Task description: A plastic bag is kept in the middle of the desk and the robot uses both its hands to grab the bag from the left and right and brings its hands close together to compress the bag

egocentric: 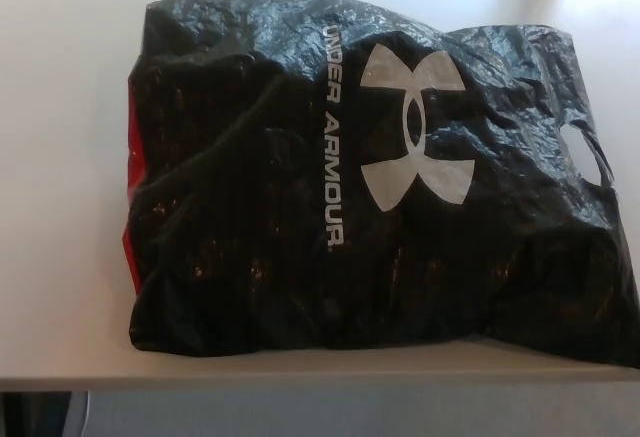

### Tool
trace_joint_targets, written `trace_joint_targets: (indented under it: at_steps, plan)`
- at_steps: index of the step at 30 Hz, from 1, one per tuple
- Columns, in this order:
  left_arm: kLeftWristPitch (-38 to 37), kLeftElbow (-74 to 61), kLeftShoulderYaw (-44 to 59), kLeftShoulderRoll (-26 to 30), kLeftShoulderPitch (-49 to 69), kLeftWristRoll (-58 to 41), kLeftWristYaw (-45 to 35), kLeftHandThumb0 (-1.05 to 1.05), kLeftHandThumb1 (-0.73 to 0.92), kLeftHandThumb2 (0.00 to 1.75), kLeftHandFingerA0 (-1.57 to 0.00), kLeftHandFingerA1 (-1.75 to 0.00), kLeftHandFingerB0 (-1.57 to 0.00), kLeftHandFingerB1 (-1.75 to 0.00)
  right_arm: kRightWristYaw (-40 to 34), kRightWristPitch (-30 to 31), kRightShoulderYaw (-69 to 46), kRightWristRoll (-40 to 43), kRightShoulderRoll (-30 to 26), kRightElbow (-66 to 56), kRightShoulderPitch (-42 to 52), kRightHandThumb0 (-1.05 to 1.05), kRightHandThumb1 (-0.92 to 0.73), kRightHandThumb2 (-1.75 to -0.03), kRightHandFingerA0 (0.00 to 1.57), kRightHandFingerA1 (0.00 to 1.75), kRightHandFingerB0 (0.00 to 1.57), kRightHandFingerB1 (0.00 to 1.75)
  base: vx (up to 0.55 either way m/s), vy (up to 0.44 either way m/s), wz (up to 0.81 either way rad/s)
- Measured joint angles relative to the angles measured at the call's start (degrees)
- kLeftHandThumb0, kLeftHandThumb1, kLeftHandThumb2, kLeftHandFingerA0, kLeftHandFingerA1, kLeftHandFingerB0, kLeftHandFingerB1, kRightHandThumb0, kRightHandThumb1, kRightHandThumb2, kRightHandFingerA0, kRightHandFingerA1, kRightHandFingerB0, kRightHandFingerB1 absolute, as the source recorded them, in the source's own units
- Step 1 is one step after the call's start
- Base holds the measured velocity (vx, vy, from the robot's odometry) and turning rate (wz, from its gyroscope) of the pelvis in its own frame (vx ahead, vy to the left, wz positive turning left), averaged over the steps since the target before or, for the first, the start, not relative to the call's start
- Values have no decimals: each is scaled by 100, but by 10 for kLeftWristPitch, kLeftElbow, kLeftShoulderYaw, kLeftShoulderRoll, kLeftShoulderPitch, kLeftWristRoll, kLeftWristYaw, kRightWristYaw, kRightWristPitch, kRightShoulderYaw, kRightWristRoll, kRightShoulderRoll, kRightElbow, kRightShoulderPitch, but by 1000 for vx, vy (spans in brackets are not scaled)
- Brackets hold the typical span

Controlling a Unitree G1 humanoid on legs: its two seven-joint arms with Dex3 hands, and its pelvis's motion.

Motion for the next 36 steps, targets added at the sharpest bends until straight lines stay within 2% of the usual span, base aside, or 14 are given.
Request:
trace_joint_targets:
  at_steps: [1, 3, 7, 8, 9, 15, 22, 23, 25, 26, 27, 30, 31, 36]
  plan:
    - [-7, -16, 2, -3, 8, -5, -3, -36, 50, 109, -2, -50, 0, -48, 1, -10, -1, 2, 0, -13, 6, -62, -92, -67, 5, 25, 6, 25, 0, 0, 0]
    - [-21, -48, 9, -8, 23, -18, -9, -36, 50, 109, -2, -50, 0, -48, 3, -31, -2, 8, 0, -38, 18, -62, -92, -67, 5, 25, 6, 25, 0, 0, 0]
    - [-45, -106, 23, -18, 49, -43, -20, -36, 49, 108, -2, -50, 0, -48, 7, -68, -5, 18, 0, -79, 39, -74, -70, -104, 0, 22, 0, 23, 0, 0, 0]
    - [-51, -119, 28, -20, 54, -49, -23, -74, 83, 65, -17, -34, -19, -28, 8, -77, -8, 21, 0, -90, 43, -69, -86, -69, 0, 11, 0, 12, 0, 0, 0]
    - [-53, -125, 30, -21, 56, -52, -24, -37, 49, 108, -2, -50, 0, -48, 8, -81, -9, 22, 0, -95, 45, -80, -70, -102, 0, 13, 0, 11, 0, 0, 0]
    - [-91, -217, 77, -25, 75, -99, -36, -86, 73, 109, -8, -47, -1, -37, 8, -133, -45, 38, 0, -179, 71, -84, -67, -97, 0, 14, 0, 9, 0, 0, 0]
    - [-134, -314, 155, -25, 80, -145, -39, -89, 73, 109, -9, -47, -8, -41, 2, -197, -112, 47, 12, -262, 70, -68, -80, -64, 0, 0, 0, 0, 0, 0, 0]
    - [-139, -326, 164, -25, 80, -150, -38, -88, 73, 109, -4, -46, -9, -40, 1, -205, -120, 48, 14, -270, 68, -86, -65, -95, 0, 7, 0, 5, 0, 0, 0]
    - [-146, -349, 184, -25, 79, -160, -38, -81, 69, 108, -8, -48, -10, -43, -1, -219, -138, 49, 16, -286, 60, -71, -78, -63, 0, 0, 0, 0, 0, 0, 0]
    - [-152, -365, 198, -25, 76, -168, -37, -36, 50, 110, -5, -52, 0, -48, -3, -229, -150, 50, 18, -297, 55, -71, -79, -62, 0, 0, 0, 0, 0, 0, 0]
    - [-156, -375, 208, -25, 74, -174, -37, -36, 49, 109, -6, -53, 0, -48, -5, -235, -159, 50, 19, -305, 51, -84, -62, -91, 0, 4, 0, 0, 0, 0, 0]
    - [-169, -419, 256, -21, 46, -201, -29, -37, 47, 109, -6, -52, 0, -48, -16, -252, -204, 50, 27, -354, 24, -76, -75, -63, 0, 2, 0, 0, 0, 0, 0]
    - [-173, -429, 267, -19, 37, -207, -26, -37, 47, 108, -6, -52, 0, -48, -19, -255, -214, 50, 28, -365, 14, -91, -63, -95, 0, 5, 0, 2, 0, 0, 0]
    - [-163, -470, 358, 39, -51, -232, 14, -36, 52, 112, -7, -53, 0, -49, -43, -234, -259, 50, 25, -414, -84, -88, -66, -99, 0, 12, 0, 8, 0, 0, 0]
